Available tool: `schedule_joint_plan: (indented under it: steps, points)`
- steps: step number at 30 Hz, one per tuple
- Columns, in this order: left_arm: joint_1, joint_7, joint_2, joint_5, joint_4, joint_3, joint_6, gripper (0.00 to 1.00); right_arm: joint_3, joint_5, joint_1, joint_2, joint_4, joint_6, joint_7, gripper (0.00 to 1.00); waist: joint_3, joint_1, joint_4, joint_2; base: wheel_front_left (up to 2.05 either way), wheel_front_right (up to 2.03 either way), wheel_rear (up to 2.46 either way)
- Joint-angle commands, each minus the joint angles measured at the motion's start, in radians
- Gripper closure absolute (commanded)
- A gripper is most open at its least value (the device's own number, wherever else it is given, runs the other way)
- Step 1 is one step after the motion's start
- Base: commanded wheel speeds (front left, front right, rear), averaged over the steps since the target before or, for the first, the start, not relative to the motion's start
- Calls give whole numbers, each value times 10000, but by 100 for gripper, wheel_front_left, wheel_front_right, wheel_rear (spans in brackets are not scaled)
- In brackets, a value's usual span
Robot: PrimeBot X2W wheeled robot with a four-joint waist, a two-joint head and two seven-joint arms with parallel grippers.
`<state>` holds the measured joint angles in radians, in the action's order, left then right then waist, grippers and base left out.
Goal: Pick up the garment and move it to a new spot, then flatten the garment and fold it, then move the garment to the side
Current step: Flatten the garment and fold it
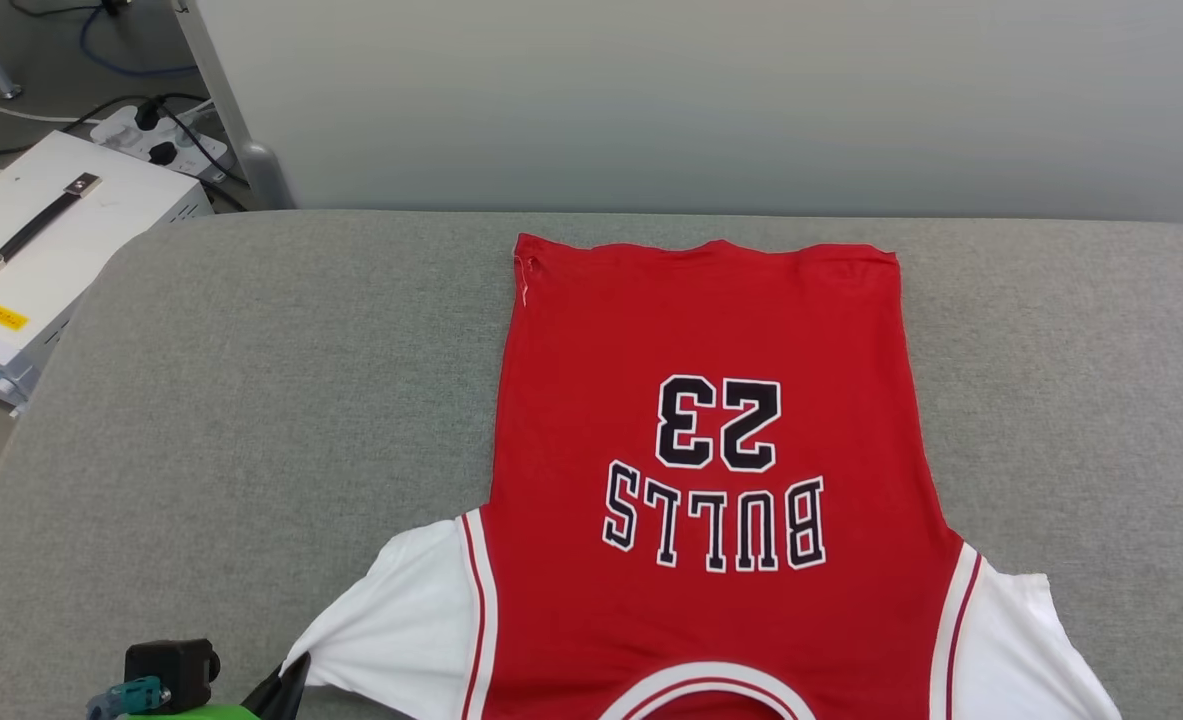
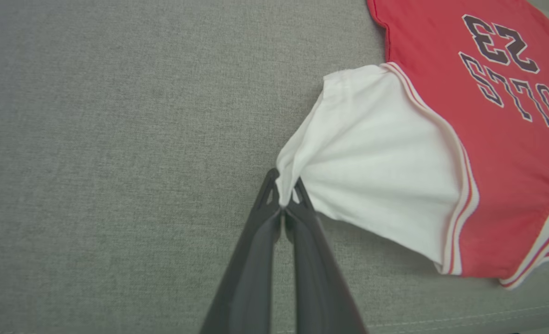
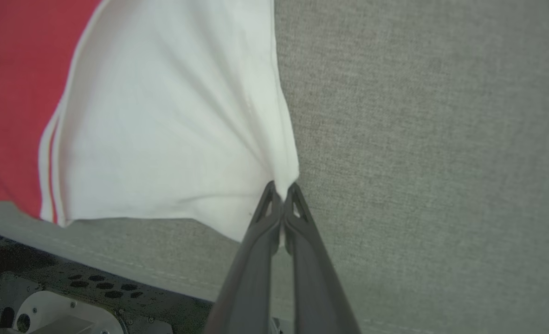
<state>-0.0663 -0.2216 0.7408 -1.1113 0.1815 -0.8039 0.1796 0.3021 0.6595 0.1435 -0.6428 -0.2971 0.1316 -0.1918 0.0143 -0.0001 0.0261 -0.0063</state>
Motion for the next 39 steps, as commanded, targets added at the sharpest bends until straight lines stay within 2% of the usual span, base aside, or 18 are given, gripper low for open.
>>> schedule_joint_plan:
  steps: [1,7,8,9,10,11,17,19,25,30,35,39]
  points:
    - [106,-82,-18,-11,-2,31,86,100,-117,-52,337,58,205,-9,-358,100,63,1,56,63,0,0,0]
    - [-173,-73,-188,179,-66,-40,101,100,-674,-260,797,367,1145,-9,-1511,100,168,1,138,63,0,0,0]
    - [-232,-75,-221,207,-79,-46,98,100,-779,-328,799,431,1234,-9,-1610,92,185,1,148,63,0,0,0]
    - [-304,-73,-263,243,-98,-58,100,100,-906,-414,794,510,1338,-9,-1730,66,221,1,160,63,0,0,0]
    - [-368,-76,-296,287,-119,-69,99,100,-1005,-505,770,555,1440,-9,-1786,7,257,1,174,63,0,0,0]
    - [-447,-86,-339,347,-146,-79,107,100,-1171,-633,715,619,1552,-9,-1807,0,299,1,189,63,0,0,0]
    - [-798,-170,-500,713,-461,-87,154,100,-2213,-936,-24,739,2468,-9,-1783,0,682,1,344,63,0,0,0]
    - [-1118,-241,-511,1106,-763,-32,195,100,-3120,-1275,-1252,635,3159,-9,-1743,0,1176,1,540,63,0,0,0]
    - [-1771,-279,-650,1644,-1422,24,338,100,-3530,-1401,-3984,454,3321,-9,-2225,0,2086,1,999,63,0,0,0]
    - [-2282,-309,-834,2072,-1878,43,384,100,-3243,-1365,-6566,127,2368,-9,-3369,0,2928,1,1435,63,0,0,0]
    - [-2770,-335,-1052,2440,-2179,72,348,100,-2411,-1077,-8927,-393,1050,-9,-5311,0,3793,1,1867,63,0,0,0]
    - [-3093,-357,-1279,2709,-2328,101,263,100,-2046,-1006,-10542,-430,-3,-9,-6799,0,4438,1,2172,63,0,0,0]
